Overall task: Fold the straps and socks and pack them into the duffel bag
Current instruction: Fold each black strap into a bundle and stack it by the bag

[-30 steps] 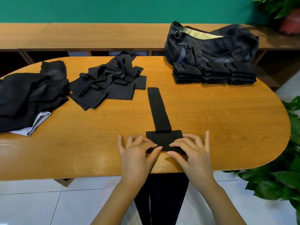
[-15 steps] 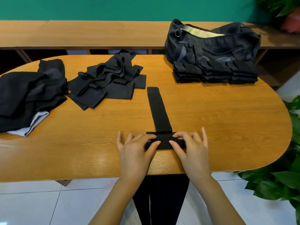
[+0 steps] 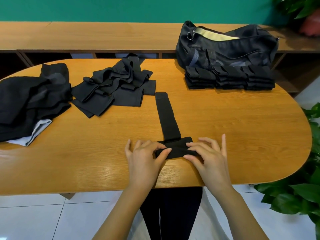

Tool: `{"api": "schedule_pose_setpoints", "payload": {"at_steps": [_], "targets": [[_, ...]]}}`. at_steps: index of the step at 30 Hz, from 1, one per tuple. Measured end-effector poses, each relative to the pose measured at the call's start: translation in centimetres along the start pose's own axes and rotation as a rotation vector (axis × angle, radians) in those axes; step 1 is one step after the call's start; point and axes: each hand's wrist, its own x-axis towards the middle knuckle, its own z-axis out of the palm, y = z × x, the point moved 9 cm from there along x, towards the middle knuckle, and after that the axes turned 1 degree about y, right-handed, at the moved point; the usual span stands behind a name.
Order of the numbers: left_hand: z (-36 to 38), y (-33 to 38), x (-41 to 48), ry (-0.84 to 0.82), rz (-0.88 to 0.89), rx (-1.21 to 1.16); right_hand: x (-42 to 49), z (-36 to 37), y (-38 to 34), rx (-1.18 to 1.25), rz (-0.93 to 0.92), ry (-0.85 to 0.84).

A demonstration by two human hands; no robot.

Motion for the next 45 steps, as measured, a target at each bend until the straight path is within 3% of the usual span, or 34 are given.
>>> {"api": "schedule_pose_setpoints", "payload": {"at_steps": [9, 21, 29, 37, 40, 45], "targets": [[0.2, -0.8, -0.2, -0.101, 0.068, 0.019, 1.0, -0.7, -0.5, 0.008, 0.033, 0.085], [-0.4, -0.4, 0.3, 0.039, 0.024, 0.091, 1.6, 0.6, 0.4, -0.079, 0.193, -0.003], [-0.9, 0.1, 1.2, 0.103, 0.011, 0.081, 0.6, 0.8, 0.3, -0.071, 0.046, -0.038], [0.2, -0.8, 0.9, -0.024, 0.011, 0.002, 1.5, -0.8, -0.3, -0.049, 0.016, 0.062], [0.0, -0.7, 0.7, -0.043, 0.021, -0.004, 2.0, -0.6, 0.0, -0.032, 0.047, 0.05], [-0.9, -0.9, 1.0, 0.057, -0.028, 0.014, 2.6, 0.0, 1.0, -0.044, 0.196, 0.005]]}}
